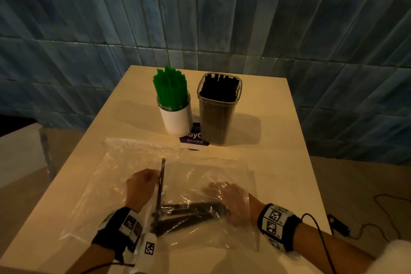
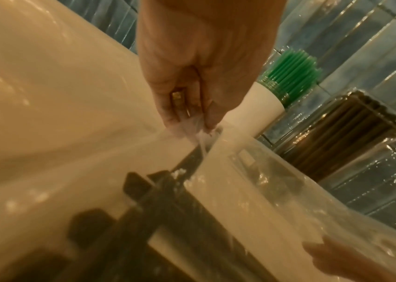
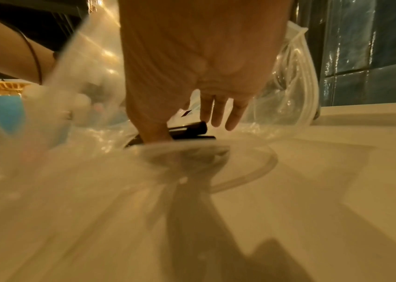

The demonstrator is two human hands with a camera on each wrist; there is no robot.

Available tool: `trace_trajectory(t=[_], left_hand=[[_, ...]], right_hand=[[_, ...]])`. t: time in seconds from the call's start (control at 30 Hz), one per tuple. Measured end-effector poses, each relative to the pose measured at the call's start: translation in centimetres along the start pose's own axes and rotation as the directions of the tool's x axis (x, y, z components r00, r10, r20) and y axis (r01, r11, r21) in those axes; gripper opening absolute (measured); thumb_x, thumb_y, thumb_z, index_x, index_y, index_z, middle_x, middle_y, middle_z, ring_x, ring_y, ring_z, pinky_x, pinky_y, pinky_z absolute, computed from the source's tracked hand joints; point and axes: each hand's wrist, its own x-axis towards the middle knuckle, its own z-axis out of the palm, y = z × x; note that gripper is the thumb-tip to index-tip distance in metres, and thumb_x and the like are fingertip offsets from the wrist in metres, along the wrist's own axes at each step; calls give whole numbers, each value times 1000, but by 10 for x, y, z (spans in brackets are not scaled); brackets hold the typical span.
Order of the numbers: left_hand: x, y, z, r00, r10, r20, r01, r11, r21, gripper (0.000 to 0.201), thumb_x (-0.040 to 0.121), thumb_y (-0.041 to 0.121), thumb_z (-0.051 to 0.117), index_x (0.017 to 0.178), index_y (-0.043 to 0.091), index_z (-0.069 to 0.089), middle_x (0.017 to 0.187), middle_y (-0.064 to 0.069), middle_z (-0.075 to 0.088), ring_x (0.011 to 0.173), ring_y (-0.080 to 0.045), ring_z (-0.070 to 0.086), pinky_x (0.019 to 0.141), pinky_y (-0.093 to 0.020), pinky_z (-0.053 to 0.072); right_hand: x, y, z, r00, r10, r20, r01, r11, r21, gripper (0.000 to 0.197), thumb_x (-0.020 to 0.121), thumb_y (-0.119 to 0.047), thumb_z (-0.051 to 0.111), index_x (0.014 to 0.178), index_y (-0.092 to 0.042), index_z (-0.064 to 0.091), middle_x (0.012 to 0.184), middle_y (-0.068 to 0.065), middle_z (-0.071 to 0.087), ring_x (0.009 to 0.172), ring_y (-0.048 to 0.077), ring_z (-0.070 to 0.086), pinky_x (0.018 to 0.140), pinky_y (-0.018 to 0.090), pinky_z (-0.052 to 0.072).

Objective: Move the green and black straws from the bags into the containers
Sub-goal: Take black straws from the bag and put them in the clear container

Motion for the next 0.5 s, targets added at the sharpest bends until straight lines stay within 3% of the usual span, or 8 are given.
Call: trace_trajectory(t=[0.07,0.13,0.17,0.23,0.27,0.37,0.43,0.5], left_hand=[[5,-8,3,996,-15,88,26,993,-117,16,92,25,56,91,20,71,82,3,71,78,-15,64,84,-30,48],[8,-11,5,987,-59,151,103,948,-302,11,90,20,60,87,18,71,80,-1,72,75,-19,68,81,-40,55],[6,-8,5,984,-77,162,132,921,-365,9,89,15,61,89,12,70,83,-5,72,76,-20,69,77,-39,57],[2,-1,4,978,-99,183,179,848,-499,8,86,5,62,91,5,67,90,-12,70,77,-21,68,71,-31,58],[-1,3,3,975,-98,199,195,804,-561,8,85,2,62,92,3,66,92,-14,69,79,-23,67,71,-30,57],[-5,7,-1,966,-82,245,224,742,-632,13,84,2,63,97,1,64,97,-17,67,90,-29,65,84,-40,53],[-6,9,-1,950,-67,304,241,776,-583,17,87,11,61,101,3,63,100,-15,67,93,-28,64,82,-38,53],[-6,11,-3,906,-89,413,265,881,-392,26,91,28,56,104,6,63,100,-10,66,89,-22,63,72,-29,52]], right_hand=[[-1,0,0,999,-28,-33,25,997,-77,72,86,-50,34,150,-30,9,156,-8,-1,142,10,-4,116,33,3],[-1,-2,-2,999,-21,-30,19,997,-72,72,91,-42,44,149,-32,2,153,-14,-7,137,3,-11,114,27,-1],[0,-5,-5,1000,-16,-20,15,999,-36,72,91,-39,48,149,-33,5,155,-13,-1,140,5,-3,116,29,2],[-1,-14,-15,1000,-5,-24,6,999,40,60,90,-34,51,144,-36,22,151,-6,26,139,15,25,116,36,23],[-2,-17,-19,1000,-3,-17,4,998,61,53,91,-31,50,140,-35,31,143,-3,37,132,18,36,112,36,31],[-8,-26,-22,998,26,53,-31,995,90,36,94,-32,48,130,-32,45,128,0,52,117,19,50,99,31,40],[-12,-27,-16,998,58,23,-61,993,99,28,93,-37,49,120,-31,48,120,-3,55,110,17,55,95,31,46],[-12,-24,-8,996,87,26,-88,994,58,29,92,-38,50,119,-27,48,120,-4,53,106,17,55,94,34,48]])
